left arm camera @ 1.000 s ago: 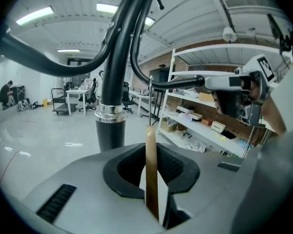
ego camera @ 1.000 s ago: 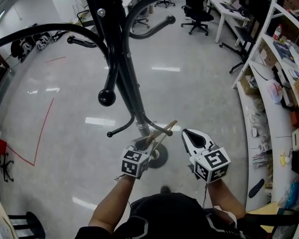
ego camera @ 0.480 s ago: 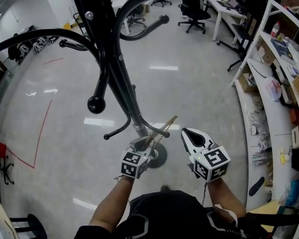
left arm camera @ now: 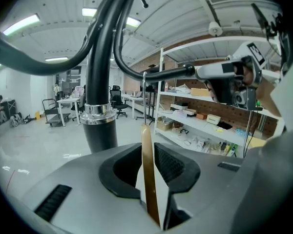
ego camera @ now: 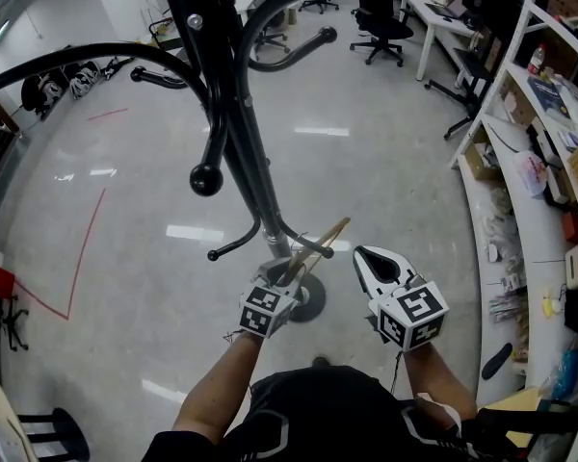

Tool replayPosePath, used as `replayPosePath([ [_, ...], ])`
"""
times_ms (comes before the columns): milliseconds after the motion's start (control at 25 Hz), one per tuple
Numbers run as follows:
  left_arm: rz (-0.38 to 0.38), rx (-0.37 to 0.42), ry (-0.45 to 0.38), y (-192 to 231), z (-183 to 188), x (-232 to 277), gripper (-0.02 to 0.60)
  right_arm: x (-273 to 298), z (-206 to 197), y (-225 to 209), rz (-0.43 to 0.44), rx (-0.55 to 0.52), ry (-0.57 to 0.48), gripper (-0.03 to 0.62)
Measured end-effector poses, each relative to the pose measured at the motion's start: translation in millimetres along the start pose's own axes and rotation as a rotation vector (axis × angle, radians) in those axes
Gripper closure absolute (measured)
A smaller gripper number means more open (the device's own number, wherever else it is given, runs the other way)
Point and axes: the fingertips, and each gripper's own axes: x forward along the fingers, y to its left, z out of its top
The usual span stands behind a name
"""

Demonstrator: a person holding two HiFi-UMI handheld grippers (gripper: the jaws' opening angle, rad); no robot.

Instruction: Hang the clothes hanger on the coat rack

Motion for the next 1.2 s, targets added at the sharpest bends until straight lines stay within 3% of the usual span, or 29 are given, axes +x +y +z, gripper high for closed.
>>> replayPosePath([
  [960,0.024,0.014,0.049,7.0,-21.7,-13.7,0.525,-45.9,-1.8,15.9,-0.072,0.003,-0.009,0.586],
  [1200,0.009,-0.023,-0.012,0.6,-17.0,-38.4,0.525,-55.4,-1.5,24.0,-0.088,0.007,-0.023,0.586],
])
